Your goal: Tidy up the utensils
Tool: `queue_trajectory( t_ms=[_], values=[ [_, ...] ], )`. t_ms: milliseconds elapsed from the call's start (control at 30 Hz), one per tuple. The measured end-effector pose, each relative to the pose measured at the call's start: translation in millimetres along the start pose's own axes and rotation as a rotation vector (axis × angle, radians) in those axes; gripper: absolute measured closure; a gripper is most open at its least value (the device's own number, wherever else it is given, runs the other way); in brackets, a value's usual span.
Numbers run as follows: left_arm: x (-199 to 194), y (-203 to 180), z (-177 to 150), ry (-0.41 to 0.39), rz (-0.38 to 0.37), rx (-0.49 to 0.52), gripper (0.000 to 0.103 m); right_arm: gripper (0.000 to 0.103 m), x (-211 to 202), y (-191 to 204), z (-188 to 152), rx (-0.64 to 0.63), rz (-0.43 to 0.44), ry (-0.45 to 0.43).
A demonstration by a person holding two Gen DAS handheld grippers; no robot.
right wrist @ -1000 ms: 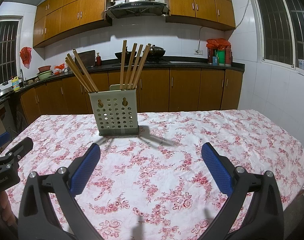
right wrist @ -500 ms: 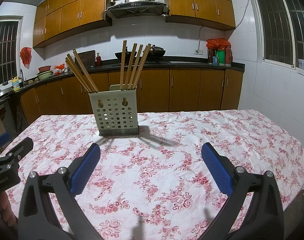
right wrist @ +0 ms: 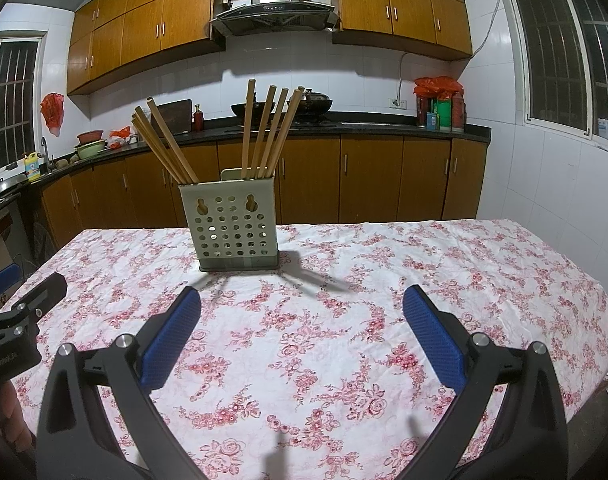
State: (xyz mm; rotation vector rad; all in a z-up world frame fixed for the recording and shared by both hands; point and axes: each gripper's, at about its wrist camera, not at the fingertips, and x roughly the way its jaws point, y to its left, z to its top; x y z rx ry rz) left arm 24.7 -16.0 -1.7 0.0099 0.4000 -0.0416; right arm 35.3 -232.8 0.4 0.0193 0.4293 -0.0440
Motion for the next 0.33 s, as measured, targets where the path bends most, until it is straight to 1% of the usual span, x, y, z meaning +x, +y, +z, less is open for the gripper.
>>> queue_trajectory(
  t_ms=[333],
  values=[
    [2.3,-0.9,-1.5,0.009,0.002,-0.007,0.002,0.004,-0.1,0.1,0.3,0.002,0.000,0.000]
  ],
)
